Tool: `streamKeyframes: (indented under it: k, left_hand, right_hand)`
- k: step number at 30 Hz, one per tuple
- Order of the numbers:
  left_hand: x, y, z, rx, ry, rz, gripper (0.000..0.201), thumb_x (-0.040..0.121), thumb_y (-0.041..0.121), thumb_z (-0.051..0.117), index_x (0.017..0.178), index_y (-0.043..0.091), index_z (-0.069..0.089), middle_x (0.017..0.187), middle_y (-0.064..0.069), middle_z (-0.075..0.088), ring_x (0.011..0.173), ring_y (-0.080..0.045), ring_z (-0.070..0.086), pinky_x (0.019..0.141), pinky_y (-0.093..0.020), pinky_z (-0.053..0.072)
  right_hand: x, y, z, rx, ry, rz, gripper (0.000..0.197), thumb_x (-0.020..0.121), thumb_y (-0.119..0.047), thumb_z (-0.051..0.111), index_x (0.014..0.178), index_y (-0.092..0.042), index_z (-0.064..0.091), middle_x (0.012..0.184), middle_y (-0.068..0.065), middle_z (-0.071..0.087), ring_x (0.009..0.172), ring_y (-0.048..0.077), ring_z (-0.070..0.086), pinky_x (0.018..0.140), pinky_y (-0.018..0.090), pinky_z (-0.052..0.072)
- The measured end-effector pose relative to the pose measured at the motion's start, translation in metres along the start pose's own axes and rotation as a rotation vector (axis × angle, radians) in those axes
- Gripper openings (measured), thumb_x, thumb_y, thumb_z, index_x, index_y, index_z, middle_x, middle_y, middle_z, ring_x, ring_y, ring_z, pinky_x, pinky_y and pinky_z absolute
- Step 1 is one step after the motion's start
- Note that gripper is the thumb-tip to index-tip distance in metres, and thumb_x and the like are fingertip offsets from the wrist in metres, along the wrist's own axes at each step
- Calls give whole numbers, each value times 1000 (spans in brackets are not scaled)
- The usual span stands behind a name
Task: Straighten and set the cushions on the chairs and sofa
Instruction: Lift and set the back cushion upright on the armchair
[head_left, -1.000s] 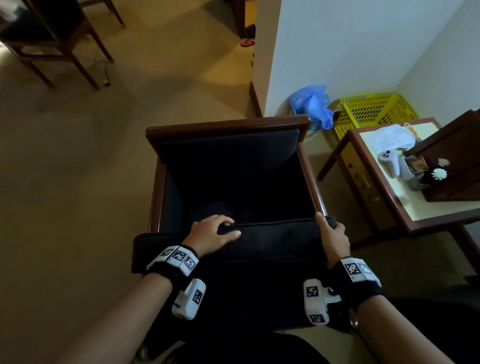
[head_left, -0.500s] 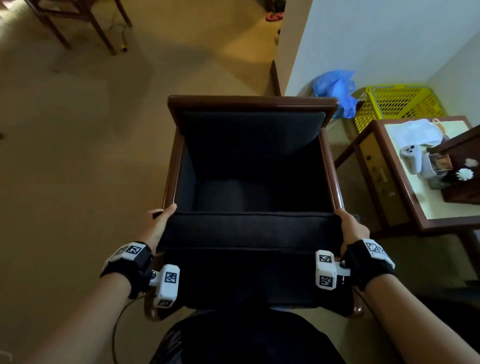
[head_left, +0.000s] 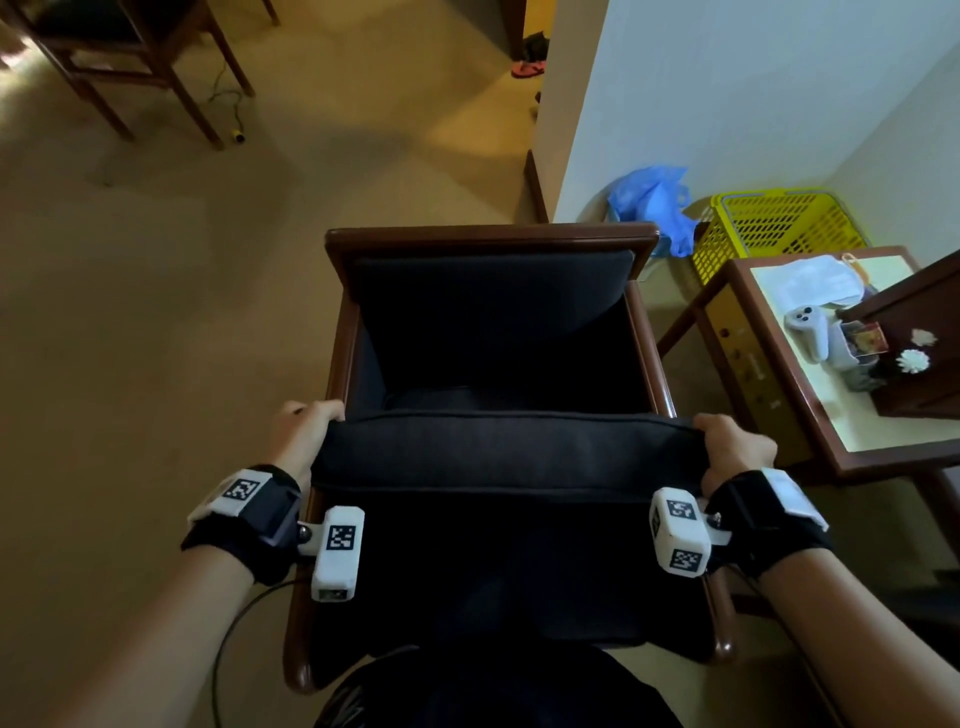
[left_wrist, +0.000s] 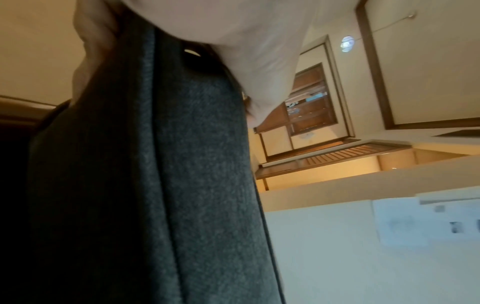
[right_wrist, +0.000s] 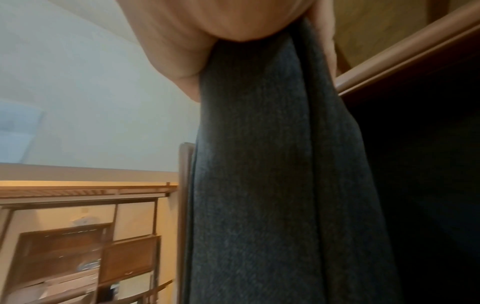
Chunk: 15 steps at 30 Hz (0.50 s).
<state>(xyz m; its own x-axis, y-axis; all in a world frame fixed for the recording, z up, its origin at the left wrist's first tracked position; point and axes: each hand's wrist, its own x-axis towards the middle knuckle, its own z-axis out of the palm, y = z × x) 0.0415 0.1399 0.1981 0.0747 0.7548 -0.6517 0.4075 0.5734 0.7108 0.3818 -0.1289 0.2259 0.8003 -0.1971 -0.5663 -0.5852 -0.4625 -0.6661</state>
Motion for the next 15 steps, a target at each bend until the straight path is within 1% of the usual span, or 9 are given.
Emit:
streamKeyframes:
  k: [1,3,6,7,9,11,13,14,15]
  left_hand:
    - [3,11,0,2,12,12,33,51,28,57,76,17,39,82,-8,41,75,-25,45,70,-39,32]
    - [12,30,0,-16,44,40,37,49,30,58,81,19,42,90,-10,47,85,-28,51,75,-42,37]
    - [24,57,3,-80,80,78,43,44,33,61,82,21,45,96,-12,53,90,-28,55,76,-43,41]
    - [32,63,7,-96,87,90,41,47,34,61,83,22,45,98,-12,53,91,-28,55,77,-42,41]
    - [41,72,16,-133,70,93,27,64,33,62,81,25,42,101,-11,52,92,-26,53,79,-40,41]
    - [52,72,28,-111,49,79,18,82,30,61,82,26,43,98,-10,52,86,-24,52,76,-35,40]
    - [62,67,39,-57,33,21,15,87,29,63,91,19,51,95,-10,54,81,-24,52,69,-32,39]
    - [67,64,44,-36,20,-2,18,87,29,65,92,16,53,93,-10,55,79,-24,53,68,-33,39]
    - [71,59,46,-13,16,-21,20,86,28,67,89,15,52,90,-9,55,78,-24,54,69,-34,40]
  right_hand:
    - [-1,-12,2,24,-4,-18,36,64,-26,76,90,-5,62,76,9,62,72,31,63,83,44,57]
    - [-1,-35,9,64,-23,-47,40,60,-30,76,92,-10,63,86,12,67,82,34,66,85,46,57]
    - [2,-60,26,125,-70,-79,51,57,-34,75,101,-11,66,98,11,69,88,33,67,89,46,56]
    - [4,-64,33,138,-83,-76,56,56,-35,75,107,-11,67,101,10,69,90,32,67,90,46,55]
    - [10,-68,51,167,-118,-49,62,59,-37,75,115,-12,66,105,9,68,93,32,67,91,46,55]
    - [28,-62,68,139,-171,-29,65,60,-45,74,116,-13,66,109,8,68,96,33,66,91,46,53]
    - [94,-35,94,79,-213,-18,81,49,-61,71,117,-17,66,117,8,69,101,33,67,93,49,53]
    - [110,-24,102,48,-256,2,88,46,-66,69,119,-17,64,121,8,68,102,32,67,92,50,54]
    - [114,-17,105,28,-297,23,91,48,-69,68,122,-17,62,123,8,67,101,31,67,89,49,56]
